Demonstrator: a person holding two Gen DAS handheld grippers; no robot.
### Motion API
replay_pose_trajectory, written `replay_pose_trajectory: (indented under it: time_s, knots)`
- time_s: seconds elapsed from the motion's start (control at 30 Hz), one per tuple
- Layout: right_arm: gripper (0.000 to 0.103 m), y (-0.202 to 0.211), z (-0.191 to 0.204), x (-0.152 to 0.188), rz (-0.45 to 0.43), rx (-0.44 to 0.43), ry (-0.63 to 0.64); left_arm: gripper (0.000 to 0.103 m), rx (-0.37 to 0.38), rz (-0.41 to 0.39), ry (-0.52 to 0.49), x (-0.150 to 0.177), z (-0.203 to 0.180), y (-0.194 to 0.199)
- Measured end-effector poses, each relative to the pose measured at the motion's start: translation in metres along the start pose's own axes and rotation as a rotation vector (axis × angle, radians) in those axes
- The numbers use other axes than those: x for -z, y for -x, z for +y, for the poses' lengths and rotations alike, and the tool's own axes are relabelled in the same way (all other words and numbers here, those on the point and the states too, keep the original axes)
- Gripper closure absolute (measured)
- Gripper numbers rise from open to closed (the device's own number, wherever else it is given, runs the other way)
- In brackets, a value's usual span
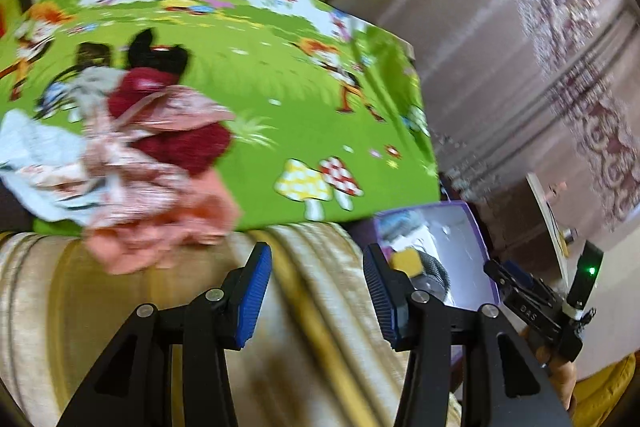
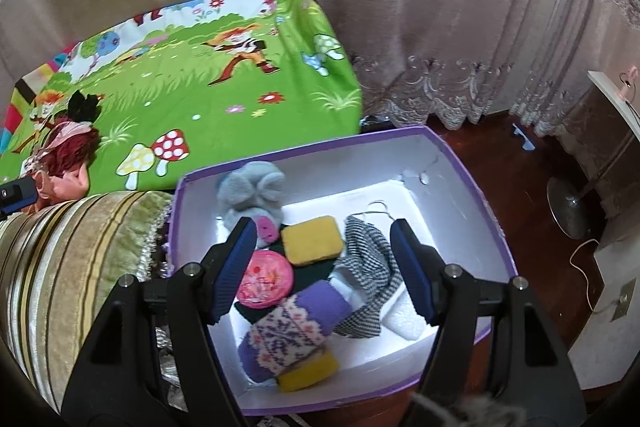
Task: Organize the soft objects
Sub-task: 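Move both grippers back over the pile of soft items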
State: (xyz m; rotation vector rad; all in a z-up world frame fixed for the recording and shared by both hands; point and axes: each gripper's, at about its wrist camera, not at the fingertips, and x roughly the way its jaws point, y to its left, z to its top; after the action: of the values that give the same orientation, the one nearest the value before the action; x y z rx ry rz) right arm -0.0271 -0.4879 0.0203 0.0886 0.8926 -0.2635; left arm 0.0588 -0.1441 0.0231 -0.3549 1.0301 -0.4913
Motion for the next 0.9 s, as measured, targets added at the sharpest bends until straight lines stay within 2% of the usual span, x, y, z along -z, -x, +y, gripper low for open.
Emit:
replay_pose_trajectory:
  time_s: [0.17,0.33,0.47,0.63,0.77,0.9]
  knots:
    - [0.031,-0.004,0.018,-0.003,0.008,-0.029,0.034,0.054,-0.061,-0.046,0.083,-0.004,0.047,0.024]
    - [0.031,-0.006,0.034,-0.006,0.013,-0.052,0.065,0.054,-0.155,-0.083,0.178,-0.005,0.099,0.050]
    - [0.031,-0.009,0.046,-0.011,0.013,-0.070,0.080,0.054,-0.246,-0.083,0.230,-0.005,0.135,0.062]
    - [0.031,-0.013,0.061,-0.019,0.008,-0.097,0.089,0.054,-0.351,-0.026,0.258,-0.009,0.169,0.058]
    - [0.031,-0.025,0.075,-0.032,0.030,-0.120,0.095,0.054,-0.387,0.010,0.221,-0.014,0.174,0.054]
    - [0.031,-0.026,0.093,-0.046,0.006,-0.141,0.112,0.054,-0.405,0.036,0.179,-0.018,0.178,0.049]
